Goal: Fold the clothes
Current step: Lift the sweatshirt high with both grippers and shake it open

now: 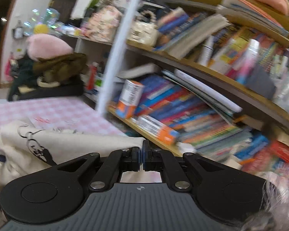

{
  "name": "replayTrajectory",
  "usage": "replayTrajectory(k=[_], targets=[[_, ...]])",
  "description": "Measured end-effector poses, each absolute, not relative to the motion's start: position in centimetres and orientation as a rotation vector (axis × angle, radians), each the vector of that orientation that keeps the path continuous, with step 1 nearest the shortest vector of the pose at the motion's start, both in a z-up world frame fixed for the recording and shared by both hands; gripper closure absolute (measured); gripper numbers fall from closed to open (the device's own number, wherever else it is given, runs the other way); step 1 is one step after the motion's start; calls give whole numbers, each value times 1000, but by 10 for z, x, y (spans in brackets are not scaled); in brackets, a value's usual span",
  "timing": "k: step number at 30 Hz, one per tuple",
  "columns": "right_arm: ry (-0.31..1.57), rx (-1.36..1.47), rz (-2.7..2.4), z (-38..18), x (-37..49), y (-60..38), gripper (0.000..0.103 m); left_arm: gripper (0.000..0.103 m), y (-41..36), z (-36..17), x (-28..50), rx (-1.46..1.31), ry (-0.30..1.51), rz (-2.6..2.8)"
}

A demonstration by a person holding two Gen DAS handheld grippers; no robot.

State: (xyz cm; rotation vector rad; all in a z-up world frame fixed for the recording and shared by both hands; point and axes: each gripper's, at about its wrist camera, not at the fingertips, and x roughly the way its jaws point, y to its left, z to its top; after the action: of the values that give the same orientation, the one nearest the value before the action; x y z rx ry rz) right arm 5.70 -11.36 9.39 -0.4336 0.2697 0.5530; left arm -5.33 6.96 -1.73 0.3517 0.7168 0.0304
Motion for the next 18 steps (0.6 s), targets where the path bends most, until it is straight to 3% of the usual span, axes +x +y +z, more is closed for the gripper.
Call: replayTrajectory(k=[8, 18], targets=[[196, -394, 498, 124, 36, -169, 101, 95, 180, 122, -90, -81, 324, 127], [-231, -215, 815, 245, -32, -199, 101, 95, 211, 244, -150, -272, -290, 181]])
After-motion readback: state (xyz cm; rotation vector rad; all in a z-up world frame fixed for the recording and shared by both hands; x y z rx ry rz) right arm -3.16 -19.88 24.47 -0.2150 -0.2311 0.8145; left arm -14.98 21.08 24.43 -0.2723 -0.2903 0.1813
